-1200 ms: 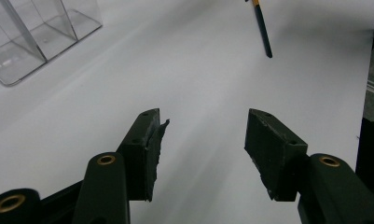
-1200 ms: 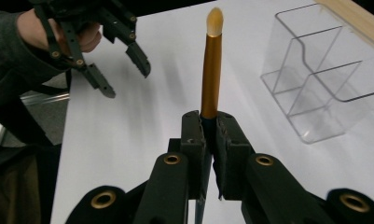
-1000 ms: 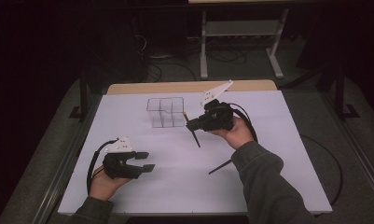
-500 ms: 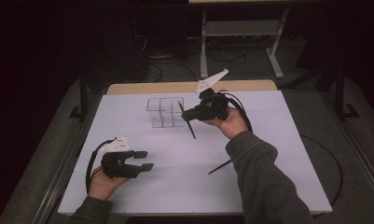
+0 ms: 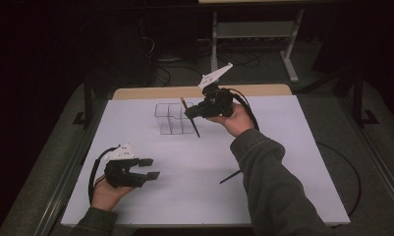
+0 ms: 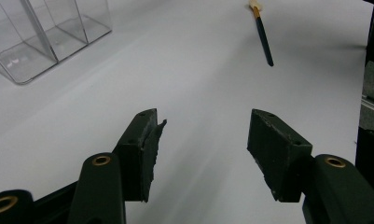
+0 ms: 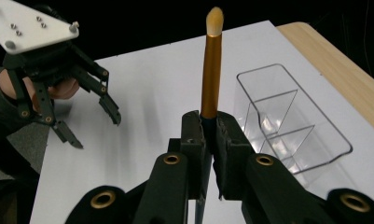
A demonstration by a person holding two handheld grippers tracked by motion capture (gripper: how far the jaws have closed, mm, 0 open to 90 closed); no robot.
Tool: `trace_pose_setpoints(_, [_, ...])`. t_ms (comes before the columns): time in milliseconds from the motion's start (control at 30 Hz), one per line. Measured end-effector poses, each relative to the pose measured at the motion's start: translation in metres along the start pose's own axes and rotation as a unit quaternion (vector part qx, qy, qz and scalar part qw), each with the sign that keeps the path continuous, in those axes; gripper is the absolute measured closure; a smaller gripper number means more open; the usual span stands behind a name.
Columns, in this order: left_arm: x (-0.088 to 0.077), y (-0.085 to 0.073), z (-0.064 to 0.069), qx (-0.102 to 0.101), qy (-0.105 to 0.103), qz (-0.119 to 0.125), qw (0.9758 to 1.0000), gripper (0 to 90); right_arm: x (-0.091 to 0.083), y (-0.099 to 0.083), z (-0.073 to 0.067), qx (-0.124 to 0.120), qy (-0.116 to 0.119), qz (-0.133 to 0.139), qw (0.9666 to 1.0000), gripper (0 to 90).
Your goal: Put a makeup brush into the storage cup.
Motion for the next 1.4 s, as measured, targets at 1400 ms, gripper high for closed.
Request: trace_pose_setpoints(1400, [0.0,0.0,-0.001,0.001,-0.009,0.002,1.0,39.9,0.026,0.075,0.045,0.002,-0.03,0.016,0.9994,82.3])
Point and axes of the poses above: each handheld gripper's, and its own axes: x roughly forward along the jaws, y roughly out of its top, z roughly to its right, the point moved 1 cm from there along x, roughly forward along the jaws, and after that the axes turned 1 degree about x, right-handed, at the moved point
